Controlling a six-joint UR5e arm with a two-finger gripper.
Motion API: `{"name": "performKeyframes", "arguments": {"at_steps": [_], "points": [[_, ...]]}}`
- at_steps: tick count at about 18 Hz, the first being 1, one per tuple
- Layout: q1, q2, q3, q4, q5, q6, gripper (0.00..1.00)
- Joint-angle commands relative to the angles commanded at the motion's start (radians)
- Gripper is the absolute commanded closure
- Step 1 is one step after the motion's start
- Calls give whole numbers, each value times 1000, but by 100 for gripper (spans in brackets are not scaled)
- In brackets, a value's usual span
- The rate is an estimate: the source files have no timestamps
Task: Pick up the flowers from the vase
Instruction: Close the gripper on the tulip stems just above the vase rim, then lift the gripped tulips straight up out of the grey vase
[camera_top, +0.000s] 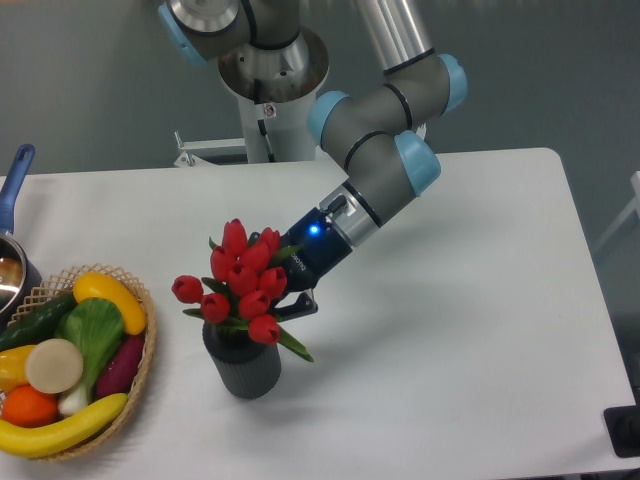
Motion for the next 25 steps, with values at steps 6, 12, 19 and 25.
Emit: {"name": "performKeyframes", "arguments": {"at_steps": [6, 12, 19, 25], "points": [[21, 44, 6, 0, 3, -57, 68], [34, 92, 14, -2, 23, -127, 67], [54, 127, 17, -3, 23, -152, 67], [64, 169, 26, -3, 23, -225, 67]]}}
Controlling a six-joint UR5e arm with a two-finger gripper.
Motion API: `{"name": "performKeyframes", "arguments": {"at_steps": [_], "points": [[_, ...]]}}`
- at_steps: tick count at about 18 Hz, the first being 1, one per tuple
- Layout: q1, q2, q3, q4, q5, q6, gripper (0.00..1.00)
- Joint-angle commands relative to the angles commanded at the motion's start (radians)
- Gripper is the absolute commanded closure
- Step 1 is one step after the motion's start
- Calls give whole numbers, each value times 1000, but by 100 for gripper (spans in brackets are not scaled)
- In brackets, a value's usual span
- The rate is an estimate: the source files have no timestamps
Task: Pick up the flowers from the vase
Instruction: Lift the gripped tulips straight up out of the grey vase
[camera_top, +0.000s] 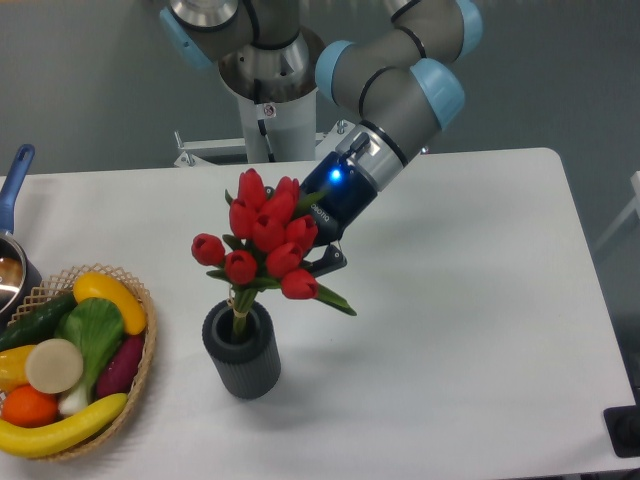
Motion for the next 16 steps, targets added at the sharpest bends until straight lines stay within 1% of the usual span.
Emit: {"name": "performKeyframes", "arguments": {"at_steps": [6, 11, 14, 16], "points": [[3, 40, 15, 0, 0, -74, 67], [2, 63, 44, 2, -2, -127, 67], [2, 75, 75, 2, -2, -192, 67], [3, 78, 90, 2, -2, -210, 67]]}}
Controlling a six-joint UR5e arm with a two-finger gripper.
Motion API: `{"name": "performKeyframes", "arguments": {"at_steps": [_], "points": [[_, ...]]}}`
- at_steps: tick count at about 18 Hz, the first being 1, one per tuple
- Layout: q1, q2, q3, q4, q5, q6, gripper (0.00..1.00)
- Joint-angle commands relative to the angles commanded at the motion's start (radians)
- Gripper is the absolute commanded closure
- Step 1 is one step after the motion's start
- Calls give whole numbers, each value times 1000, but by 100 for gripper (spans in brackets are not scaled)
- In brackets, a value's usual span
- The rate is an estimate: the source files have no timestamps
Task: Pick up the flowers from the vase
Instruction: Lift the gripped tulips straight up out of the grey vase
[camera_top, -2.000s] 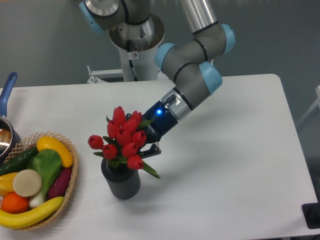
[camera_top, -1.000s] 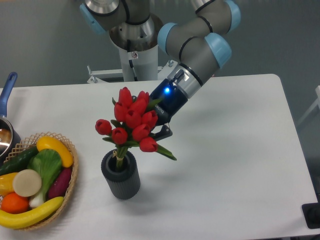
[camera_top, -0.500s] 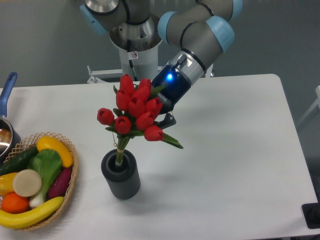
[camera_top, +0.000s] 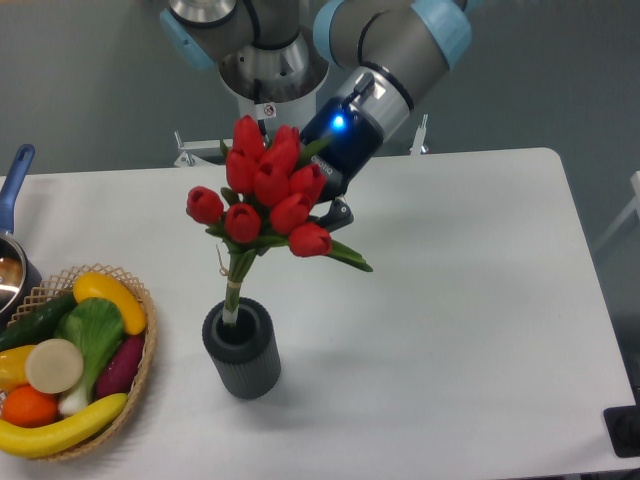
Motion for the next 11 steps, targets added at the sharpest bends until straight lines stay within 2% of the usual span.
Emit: {"name": "performKeyframes", "arguments": {"at_steps": [5, 11], "points": [[14, 29, 8, -3, 2, -35, 67], [78, 14, 15, -3, 3, -46, 67]]}}
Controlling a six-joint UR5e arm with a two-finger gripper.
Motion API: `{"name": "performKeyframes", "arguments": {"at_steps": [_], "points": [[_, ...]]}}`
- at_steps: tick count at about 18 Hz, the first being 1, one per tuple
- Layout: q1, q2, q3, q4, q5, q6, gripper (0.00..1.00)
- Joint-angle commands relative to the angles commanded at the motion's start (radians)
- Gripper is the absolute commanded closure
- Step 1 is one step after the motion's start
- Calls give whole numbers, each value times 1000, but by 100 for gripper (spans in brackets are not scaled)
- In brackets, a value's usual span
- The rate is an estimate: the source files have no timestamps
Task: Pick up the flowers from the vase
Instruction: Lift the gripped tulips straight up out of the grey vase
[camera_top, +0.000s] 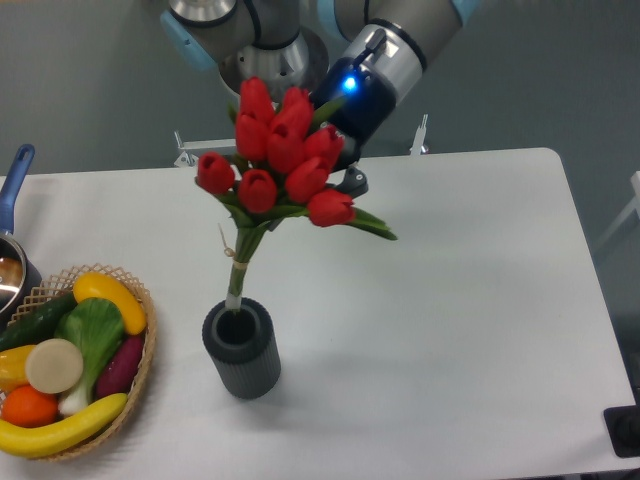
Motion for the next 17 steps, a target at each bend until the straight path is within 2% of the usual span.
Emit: {"name": "performKeyframes", "arguments": {"at_steps": [5, 17], "points": [[106, -28, 0, 2, -3, 38, 67], [143, -12, -37, 3, -2, 46, 67]]}}
